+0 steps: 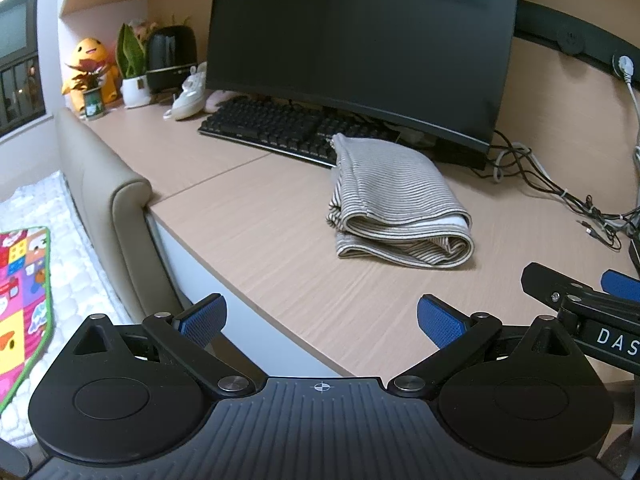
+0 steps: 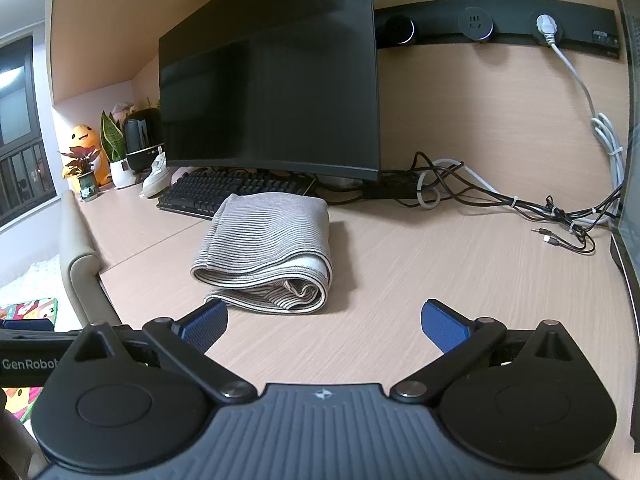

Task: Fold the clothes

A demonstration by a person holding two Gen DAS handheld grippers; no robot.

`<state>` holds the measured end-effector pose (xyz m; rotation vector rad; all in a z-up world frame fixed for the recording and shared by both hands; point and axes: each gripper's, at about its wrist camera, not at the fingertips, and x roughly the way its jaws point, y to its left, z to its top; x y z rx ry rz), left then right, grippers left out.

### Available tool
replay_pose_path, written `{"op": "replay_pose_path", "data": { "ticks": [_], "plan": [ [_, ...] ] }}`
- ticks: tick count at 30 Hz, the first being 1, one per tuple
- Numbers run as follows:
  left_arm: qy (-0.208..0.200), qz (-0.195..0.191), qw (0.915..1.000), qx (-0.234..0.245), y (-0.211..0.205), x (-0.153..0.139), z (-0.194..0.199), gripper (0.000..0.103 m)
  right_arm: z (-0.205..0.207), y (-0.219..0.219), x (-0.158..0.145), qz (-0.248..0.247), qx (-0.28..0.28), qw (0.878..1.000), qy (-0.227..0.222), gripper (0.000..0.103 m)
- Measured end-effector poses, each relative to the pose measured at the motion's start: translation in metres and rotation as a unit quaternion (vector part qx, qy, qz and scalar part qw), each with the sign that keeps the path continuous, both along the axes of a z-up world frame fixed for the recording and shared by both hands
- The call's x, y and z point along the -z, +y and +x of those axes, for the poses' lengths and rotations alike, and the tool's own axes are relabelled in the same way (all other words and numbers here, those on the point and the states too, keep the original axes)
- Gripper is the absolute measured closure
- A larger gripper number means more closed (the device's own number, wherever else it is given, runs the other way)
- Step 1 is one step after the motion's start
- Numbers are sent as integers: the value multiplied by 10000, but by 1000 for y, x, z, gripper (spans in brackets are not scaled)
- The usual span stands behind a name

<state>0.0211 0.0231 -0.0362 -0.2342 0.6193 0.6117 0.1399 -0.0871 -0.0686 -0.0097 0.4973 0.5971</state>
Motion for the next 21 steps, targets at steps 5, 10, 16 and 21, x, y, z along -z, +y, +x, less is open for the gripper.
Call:
{"op": "replay_pose_path", "data": {
  "ticks": [5, 10, 16, 21],
  "plan": [
    [33, -41, 10000, -14, 2, 0, 1, 0, 1, 1, 1, -23, -21, 10000, -7, 0],
    [48, -68, 10000, -21, 2, 1, 1, 0, 1, 1, 2, -43, -27, 10000, -6, 0],
    [54, -78, 10000, -5, 1, 2, 2, 0, 2, 0, 3, -57, -24, 10000, -9, 0],
    [62, -69, 10000, 10, 0, 2, 3, 0, 4, -2, 3, -58, -25, 10000, -3, 0]
  ]
}}
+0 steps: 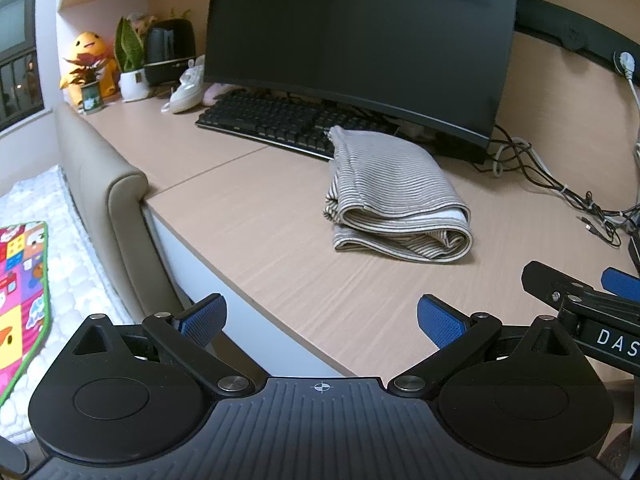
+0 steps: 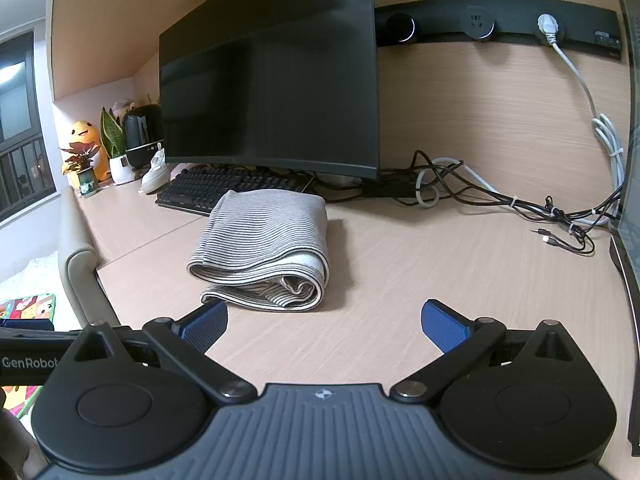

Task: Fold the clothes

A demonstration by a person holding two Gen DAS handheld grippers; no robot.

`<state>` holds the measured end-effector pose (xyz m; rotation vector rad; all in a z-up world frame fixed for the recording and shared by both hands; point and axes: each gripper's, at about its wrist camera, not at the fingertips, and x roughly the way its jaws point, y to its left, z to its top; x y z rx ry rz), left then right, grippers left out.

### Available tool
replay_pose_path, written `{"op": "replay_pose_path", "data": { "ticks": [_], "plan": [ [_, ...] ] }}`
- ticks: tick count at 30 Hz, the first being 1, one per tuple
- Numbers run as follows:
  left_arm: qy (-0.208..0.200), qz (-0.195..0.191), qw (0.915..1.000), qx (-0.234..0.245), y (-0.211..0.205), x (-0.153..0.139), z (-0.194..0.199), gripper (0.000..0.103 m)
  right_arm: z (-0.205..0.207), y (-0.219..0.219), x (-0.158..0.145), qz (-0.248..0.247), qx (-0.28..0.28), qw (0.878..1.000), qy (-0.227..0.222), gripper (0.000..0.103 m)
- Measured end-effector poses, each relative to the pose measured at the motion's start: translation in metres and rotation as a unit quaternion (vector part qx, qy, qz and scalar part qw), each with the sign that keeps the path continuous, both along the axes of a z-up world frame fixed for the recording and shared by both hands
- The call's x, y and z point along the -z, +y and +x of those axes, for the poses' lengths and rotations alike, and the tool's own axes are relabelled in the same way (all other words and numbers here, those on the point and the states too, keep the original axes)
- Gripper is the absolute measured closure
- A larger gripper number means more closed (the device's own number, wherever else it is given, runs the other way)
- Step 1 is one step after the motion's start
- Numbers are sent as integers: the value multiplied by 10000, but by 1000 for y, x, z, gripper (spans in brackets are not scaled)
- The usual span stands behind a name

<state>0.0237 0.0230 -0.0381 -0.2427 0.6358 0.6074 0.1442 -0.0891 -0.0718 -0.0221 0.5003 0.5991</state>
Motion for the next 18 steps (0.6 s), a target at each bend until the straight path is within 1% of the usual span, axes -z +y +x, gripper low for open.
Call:
{"op": "replay_pose_path", "data": {
  "ticks": [14, 18],
  "plan": [
    [-15, 73, 10000, -9, 1, 1, 3, 0, 2, 3, 3, -79, -37, 10000, 3, 0],
    [-12, 38, 10000, -16, 4, 2, 5, 0, 2, 4, 5, -115, -59, 9999, 14, 0]
  ]
}}
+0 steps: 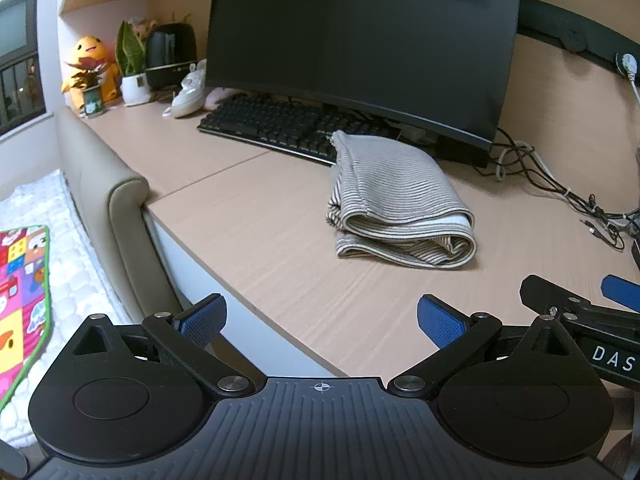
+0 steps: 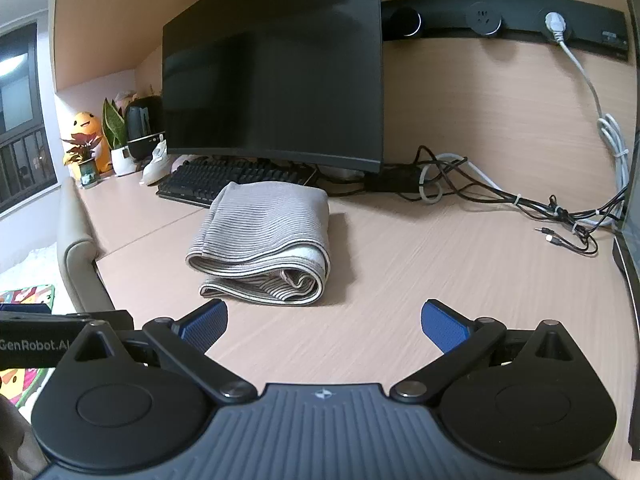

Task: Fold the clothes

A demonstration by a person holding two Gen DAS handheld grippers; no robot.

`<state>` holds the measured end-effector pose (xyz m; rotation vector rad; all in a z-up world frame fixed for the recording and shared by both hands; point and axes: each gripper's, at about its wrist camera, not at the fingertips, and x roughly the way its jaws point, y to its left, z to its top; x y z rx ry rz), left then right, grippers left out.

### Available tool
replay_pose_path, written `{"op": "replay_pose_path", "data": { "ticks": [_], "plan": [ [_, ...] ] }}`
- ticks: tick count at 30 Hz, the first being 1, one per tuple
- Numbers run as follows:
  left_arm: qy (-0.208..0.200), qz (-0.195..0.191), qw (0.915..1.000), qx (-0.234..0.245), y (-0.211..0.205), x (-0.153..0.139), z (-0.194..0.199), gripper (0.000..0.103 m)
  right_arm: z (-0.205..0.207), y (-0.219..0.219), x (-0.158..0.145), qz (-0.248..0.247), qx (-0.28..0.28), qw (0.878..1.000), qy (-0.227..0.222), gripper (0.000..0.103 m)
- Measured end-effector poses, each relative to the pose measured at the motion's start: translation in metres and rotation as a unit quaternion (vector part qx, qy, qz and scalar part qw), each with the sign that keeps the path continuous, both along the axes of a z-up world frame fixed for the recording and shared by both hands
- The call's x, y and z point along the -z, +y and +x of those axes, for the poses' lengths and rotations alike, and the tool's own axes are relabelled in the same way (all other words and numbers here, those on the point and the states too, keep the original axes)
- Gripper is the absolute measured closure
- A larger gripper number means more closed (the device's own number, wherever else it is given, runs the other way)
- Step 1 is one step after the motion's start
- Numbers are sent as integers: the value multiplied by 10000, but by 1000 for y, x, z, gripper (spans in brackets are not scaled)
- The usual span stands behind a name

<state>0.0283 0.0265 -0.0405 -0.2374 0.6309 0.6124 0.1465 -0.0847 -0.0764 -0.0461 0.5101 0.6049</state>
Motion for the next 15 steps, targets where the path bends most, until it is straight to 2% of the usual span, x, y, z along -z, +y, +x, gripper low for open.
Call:
{"op": "replay_pose_path", "data": {
  "ticks": [15],
  "plan": [
    [102, -14, 9999, -45, 6, 2, 6, 0, 6, 6, 3, 39, -53, 10000, 56, 0]
  ]
}}
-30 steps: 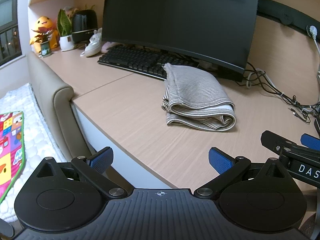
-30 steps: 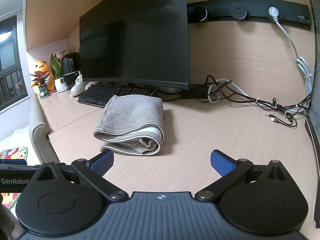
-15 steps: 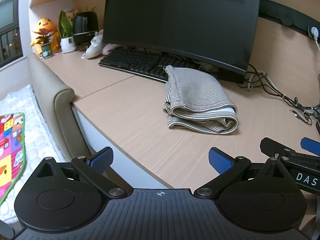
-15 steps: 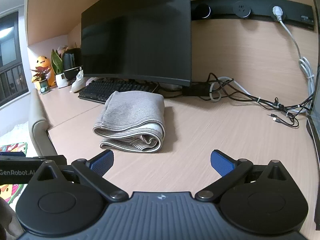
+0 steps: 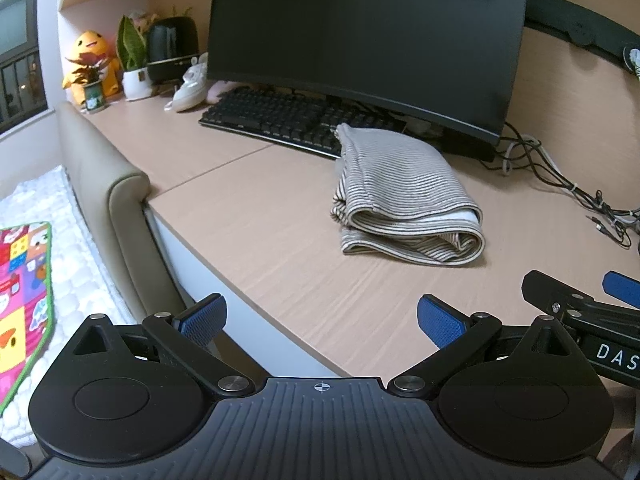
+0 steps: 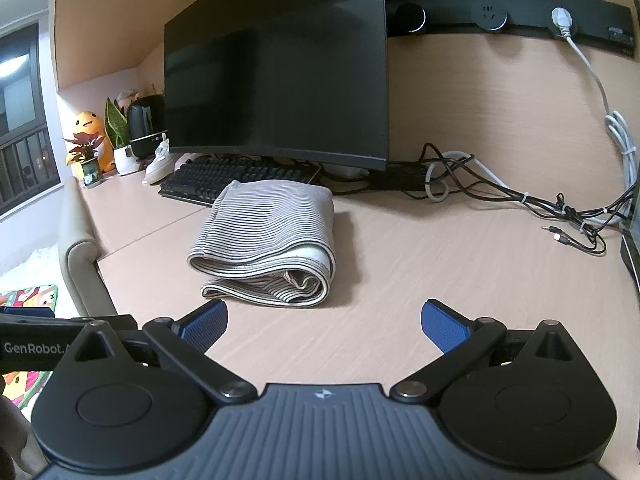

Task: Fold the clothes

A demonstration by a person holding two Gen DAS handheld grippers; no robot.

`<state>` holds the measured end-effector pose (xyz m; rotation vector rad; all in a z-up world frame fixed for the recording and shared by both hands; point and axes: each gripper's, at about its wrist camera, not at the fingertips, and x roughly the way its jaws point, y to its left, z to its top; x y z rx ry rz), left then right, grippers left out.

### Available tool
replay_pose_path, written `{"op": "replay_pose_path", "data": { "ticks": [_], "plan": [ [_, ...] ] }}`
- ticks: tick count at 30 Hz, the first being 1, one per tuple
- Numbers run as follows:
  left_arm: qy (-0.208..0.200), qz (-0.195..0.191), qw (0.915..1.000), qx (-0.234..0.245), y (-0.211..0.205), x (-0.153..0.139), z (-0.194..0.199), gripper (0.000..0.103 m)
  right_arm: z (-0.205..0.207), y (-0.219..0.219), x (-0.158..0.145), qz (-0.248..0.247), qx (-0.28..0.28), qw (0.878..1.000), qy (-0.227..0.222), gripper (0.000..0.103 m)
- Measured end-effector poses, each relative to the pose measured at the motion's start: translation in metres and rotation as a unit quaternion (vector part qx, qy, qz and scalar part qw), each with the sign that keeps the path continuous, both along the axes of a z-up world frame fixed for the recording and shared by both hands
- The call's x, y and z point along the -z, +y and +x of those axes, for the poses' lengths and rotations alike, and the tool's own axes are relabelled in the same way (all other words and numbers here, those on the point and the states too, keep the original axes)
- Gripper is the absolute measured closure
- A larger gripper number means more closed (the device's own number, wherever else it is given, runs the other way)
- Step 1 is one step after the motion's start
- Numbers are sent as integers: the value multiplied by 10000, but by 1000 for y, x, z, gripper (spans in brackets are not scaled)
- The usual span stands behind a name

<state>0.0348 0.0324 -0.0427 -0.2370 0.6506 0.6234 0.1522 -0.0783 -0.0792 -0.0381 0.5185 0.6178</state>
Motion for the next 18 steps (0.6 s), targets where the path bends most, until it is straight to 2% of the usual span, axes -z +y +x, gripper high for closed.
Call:
{"op": "replay_pose_path", "data": {
  "ticks": [12, 18],
  "plan": [
    [-81, -70, 9999, 24, 11, -2, 7, 0, 10, 7, 3, -49, 1, 10000, 52, 0],
    [-137, -87, 9998, 125, 32, -1, 20, 0, 23, 21, 3, -76, -113, 9998, 109, 0]
  ]
}}
